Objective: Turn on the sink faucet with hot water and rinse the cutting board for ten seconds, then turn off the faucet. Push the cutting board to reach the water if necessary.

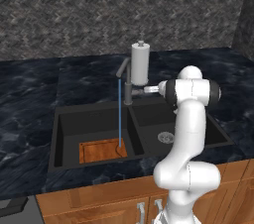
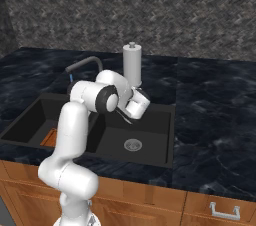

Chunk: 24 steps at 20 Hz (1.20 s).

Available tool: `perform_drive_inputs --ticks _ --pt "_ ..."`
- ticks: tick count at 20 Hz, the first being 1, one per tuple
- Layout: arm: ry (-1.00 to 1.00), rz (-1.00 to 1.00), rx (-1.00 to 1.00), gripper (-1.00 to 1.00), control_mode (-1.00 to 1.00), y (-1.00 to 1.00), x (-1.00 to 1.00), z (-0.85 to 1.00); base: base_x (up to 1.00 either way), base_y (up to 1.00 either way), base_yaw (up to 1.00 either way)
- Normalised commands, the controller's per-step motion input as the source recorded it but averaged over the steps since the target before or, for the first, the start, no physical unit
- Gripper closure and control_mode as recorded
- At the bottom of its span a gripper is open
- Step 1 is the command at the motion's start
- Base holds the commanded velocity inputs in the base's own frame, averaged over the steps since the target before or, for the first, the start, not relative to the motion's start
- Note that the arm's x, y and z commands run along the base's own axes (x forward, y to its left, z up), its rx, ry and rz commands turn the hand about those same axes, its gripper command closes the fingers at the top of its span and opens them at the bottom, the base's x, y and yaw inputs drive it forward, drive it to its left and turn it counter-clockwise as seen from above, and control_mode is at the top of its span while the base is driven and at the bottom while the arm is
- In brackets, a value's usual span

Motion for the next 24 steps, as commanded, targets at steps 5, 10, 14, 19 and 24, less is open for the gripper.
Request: perform_drive_inputs --ticks 5,10,14,19,24 --pt "-0.01 0.0 0.0 1.0 -1.0 0.04 0.07 -0.12 0.0 0.0 0.0" --pt "0.0 0.0 0.0 1.0 -1.0 0.11 0.0 -0.19 0.0 0.0 0.0" --pt "-0.01 0.0 0.0 1.0 -1.0 0.16 0.0 -0.03 0.0 0.0 0.0" --pt "-0.04 0.0 0.0 1.0 -1.0 0.2 0.0 0.0 0.0 0.0 0.0" --pt "-0.07 0.0 0.0 1.0 -1.0 0.08 0.0 0.0 0.0 0.0 0.0"
